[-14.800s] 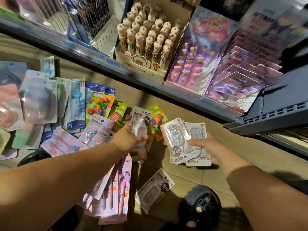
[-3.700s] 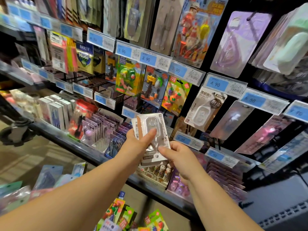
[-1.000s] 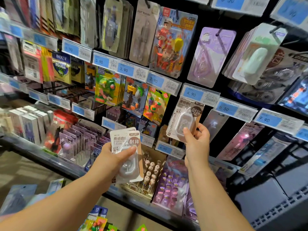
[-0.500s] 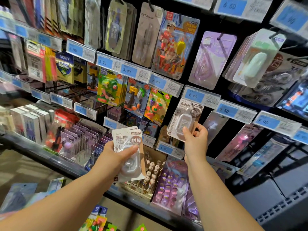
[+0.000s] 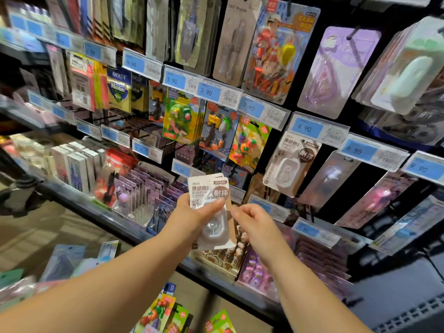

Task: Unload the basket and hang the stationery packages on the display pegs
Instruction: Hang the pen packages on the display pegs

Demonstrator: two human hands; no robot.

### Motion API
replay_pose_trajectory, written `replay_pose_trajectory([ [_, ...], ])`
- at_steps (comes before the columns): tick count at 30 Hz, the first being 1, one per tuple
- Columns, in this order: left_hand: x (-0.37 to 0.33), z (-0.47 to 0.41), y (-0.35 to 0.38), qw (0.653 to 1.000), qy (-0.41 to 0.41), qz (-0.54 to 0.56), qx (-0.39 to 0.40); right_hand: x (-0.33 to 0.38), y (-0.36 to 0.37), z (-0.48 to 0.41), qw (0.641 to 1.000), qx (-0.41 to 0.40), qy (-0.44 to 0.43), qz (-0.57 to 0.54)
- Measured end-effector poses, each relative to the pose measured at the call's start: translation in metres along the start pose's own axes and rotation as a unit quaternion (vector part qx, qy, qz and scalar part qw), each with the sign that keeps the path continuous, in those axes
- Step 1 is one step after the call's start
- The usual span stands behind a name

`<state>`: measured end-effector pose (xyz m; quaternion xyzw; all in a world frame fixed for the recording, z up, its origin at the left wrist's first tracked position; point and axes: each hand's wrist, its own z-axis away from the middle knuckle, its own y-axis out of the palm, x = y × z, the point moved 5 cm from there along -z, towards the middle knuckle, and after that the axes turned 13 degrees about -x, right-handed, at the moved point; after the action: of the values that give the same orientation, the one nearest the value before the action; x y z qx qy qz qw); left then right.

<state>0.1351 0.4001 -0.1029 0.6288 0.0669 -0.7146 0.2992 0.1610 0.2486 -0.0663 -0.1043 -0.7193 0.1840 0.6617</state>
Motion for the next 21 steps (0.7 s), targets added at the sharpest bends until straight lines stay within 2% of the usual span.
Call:
replay_pose_trajectory([
  [7, 0.002, -0.004, -0.004, 0.997, 0.028, -0.062, -0.021, -0.005, 0.016, 0.005, 0.998, 0.059, -0.008, -0.022],
  [11, -0.006, 0.004, -0.003, 0.996, 0.019, -0.076, -0.043, -0.009, 0.017, 0.005, 0.995, 0.07, 0.032, -0.069],
  [16, -0.007, 0.007, -0.004, 0.994, -0.011, -0.089, -0.06, -0.014, 0.004, -0.005, 0.985, -0.005, 0.083, -0.151],
  [21, -0.007, 0.007, -0.005, 0.995, -0.019, -0.081, -0.054, -0.009, -0.022, -0.015, 0.976, -0.115, 0.033, -0.183],
])
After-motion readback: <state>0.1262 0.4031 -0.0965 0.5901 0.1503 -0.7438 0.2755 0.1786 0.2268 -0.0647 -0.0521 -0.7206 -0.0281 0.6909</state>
